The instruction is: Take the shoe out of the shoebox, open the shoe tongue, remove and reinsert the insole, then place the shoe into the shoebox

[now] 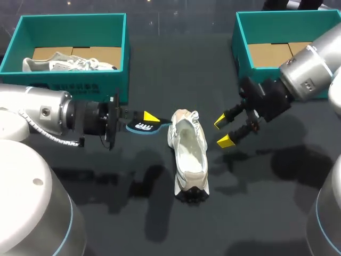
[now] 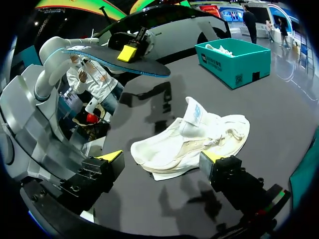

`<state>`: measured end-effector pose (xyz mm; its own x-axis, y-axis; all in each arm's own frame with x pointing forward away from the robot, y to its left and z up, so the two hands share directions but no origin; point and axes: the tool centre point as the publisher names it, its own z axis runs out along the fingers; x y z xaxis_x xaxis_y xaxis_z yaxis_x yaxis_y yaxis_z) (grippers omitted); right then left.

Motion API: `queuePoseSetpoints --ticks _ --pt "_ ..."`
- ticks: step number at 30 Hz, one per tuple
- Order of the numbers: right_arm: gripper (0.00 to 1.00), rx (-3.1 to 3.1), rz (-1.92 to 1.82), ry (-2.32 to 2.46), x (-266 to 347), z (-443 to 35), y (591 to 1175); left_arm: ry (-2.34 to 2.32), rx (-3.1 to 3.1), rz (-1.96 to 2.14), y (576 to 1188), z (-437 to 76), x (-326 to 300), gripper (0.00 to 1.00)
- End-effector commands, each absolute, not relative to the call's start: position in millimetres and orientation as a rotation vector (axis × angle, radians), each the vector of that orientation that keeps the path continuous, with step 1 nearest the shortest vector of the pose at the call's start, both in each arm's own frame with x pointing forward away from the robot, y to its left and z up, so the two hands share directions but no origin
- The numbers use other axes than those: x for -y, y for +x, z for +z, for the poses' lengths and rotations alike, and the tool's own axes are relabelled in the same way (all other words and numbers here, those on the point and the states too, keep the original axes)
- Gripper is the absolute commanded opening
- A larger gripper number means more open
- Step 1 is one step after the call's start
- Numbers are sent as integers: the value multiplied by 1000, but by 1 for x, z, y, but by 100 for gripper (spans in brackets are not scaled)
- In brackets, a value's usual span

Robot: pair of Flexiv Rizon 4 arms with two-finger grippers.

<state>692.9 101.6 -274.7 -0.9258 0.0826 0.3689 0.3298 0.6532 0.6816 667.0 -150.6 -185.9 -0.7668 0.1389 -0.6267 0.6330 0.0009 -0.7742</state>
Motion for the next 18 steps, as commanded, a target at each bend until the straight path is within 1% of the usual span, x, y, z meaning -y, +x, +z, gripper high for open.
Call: queuePoseSetpoints --ticks 1,5,7,18 --pt "100 2645 -1129 -354 -101 -286 682 755 -1970 -1787 652 -178 154 0" --pt "100 2750 -1097 -349 -103 -296 678 669 -2020 -1828 646 -186 153 0" --pt "100 2777 -1028 -319 -102 -300 676 702 -2034 -1793 645 -189 152 0" --pt "100 2777 -1028 -319 -102 -300 676 702 -2034 -1793 645 -189 152 0"
